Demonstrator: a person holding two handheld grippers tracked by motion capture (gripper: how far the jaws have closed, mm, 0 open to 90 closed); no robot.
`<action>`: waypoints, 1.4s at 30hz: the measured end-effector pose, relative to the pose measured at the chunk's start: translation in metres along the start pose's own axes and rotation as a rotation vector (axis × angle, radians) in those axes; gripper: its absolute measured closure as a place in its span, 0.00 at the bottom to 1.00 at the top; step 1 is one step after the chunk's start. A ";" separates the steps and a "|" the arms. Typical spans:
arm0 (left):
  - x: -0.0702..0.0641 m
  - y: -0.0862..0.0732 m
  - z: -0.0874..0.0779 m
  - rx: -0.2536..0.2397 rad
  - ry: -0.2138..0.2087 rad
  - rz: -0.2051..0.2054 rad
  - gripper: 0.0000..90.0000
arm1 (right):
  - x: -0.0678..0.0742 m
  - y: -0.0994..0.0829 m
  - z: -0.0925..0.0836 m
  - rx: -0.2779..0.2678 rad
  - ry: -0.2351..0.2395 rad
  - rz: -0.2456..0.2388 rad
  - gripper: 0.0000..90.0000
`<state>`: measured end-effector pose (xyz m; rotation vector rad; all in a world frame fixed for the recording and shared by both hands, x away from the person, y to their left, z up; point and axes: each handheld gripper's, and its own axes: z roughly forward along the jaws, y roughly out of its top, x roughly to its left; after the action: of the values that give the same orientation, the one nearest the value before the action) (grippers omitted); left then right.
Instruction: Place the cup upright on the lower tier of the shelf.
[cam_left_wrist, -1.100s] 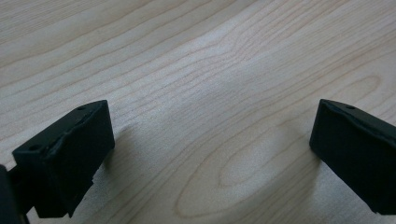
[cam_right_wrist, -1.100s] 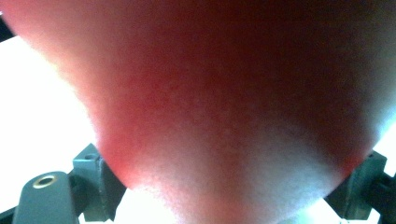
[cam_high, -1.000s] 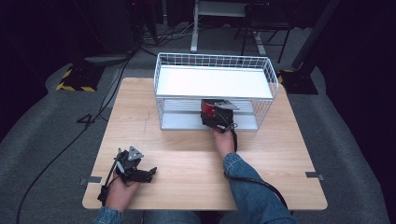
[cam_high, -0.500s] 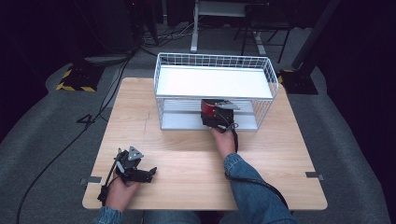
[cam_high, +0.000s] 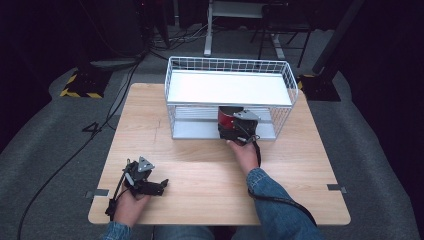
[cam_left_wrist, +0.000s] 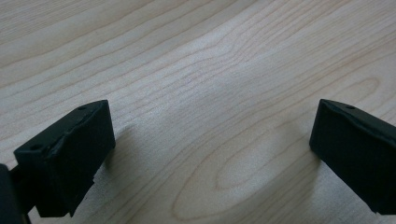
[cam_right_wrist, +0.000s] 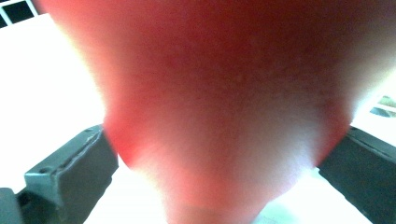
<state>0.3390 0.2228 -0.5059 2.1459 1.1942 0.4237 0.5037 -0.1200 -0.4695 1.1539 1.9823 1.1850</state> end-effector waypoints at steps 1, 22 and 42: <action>0.000 0.000 0.000 0.000 0.000 -0.002 0.01 | 0.000 0.000 -0.003 0.001 0.001 -0.004 0.00; 0.001 0.002 0.002 -0.001 0.005 0.000 0.00 | -0.014 -0.004 -0.086 0.007 0.081 -0.018 0.00; 0.000 0.001 0.001 -0.002 0.004 -0.003 0.01 | -0.032 -0.019 -0.159 0.016 0.130 -0.033 0.07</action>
<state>0.3406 0.2219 -0.5060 2.1423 1.1981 0.4285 0.3863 -0.2181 -0.4129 1.0723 2.1029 1.2579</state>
